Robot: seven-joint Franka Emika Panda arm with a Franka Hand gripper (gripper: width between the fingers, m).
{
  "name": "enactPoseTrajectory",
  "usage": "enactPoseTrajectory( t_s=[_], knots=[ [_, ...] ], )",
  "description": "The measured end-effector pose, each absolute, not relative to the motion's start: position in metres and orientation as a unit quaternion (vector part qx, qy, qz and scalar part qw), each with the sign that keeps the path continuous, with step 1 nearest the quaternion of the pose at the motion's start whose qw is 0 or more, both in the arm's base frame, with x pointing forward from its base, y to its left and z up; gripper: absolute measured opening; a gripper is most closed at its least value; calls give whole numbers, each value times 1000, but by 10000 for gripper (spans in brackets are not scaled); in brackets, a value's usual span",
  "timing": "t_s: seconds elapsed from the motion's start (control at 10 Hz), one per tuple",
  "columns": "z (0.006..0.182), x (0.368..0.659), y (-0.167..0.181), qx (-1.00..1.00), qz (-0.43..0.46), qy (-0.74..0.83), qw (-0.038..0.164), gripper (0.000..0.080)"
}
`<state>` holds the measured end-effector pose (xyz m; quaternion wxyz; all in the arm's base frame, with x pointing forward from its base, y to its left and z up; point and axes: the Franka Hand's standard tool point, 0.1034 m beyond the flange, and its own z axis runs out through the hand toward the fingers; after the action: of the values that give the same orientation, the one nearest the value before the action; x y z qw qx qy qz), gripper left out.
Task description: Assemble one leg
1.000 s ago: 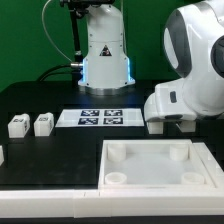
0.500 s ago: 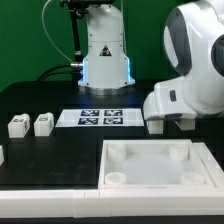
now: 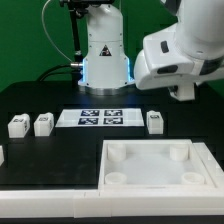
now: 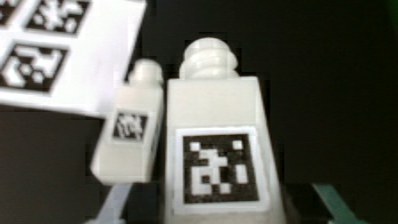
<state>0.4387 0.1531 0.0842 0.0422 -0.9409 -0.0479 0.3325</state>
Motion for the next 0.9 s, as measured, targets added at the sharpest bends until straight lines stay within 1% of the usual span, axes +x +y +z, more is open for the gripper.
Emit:
enactPoseTrajectory(
  t_s=[0.1, 0.2, 0.3, 0.4, 0.6, 0.7, 0.8, 0.9],
  knots=[
    [88, 441, 150, -952, 301, -47, 43, 291],
    [86, 463, 140, -965, 247, -69, 58, 291],
    [99, 490, 129, -973, 206, -76, 64, 291],
    [128, 524, 119, -980, 161, -95, 70, 291],
    [151, 573, 117, -992, 52, -95, 71, 291],
    [151, 579, 115, -993, -25, -87, 69, 291],
    [147, 573, 111, -992, -68, -83, 64, 291],
    [147, 574, 109, -989, -104, -80, 61, 291]
  ],
)
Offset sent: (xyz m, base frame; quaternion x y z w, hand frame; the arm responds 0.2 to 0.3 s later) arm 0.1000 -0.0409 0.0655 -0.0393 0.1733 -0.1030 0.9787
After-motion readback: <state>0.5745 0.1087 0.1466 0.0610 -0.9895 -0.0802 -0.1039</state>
